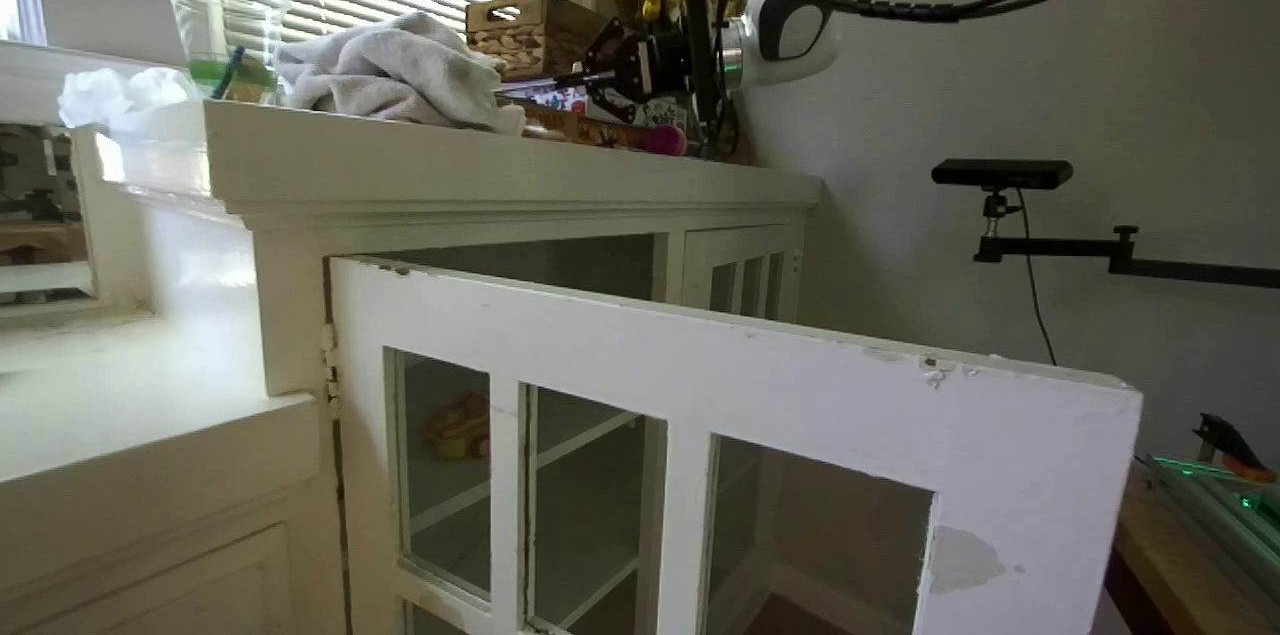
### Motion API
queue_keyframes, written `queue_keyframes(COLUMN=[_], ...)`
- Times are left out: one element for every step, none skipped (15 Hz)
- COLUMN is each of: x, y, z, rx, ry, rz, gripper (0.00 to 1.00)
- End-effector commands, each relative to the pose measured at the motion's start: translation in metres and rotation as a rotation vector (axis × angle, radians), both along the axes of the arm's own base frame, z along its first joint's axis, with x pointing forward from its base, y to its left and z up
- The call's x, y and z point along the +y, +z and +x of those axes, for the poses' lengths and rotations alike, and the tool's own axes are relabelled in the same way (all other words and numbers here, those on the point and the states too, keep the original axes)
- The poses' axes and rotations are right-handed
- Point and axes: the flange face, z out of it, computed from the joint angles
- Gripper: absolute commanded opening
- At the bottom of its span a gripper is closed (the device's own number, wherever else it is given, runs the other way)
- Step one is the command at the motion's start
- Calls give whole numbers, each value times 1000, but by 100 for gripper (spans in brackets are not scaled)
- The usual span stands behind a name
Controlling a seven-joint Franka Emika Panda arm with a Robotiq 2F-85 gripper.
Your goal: Put the paper in the cabinet
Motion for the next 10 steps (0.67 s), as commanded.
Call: queue_keyframes(x=[-2, -2, -1, -1, 0, 1, 2, 2, 2, 2], y=[1, 3, 4, 5, 7, 10, 12, 14, 18, 20], z=[6, 4, 2, 0, -4, -8, -11, -14, -18, -20], rx=[-33, -31, -32, -28, -28, -25, -21, -24, -27, -30], ry=[3, 3, 3, 5, 7, 13, 18, 20, 24, 27], rz=[10, 14, 15, 18, 19, 19, 21, 20, 23, 24], gripper=[1, 1, 1, 1, 1, 1, 1, 1, 1, 1])
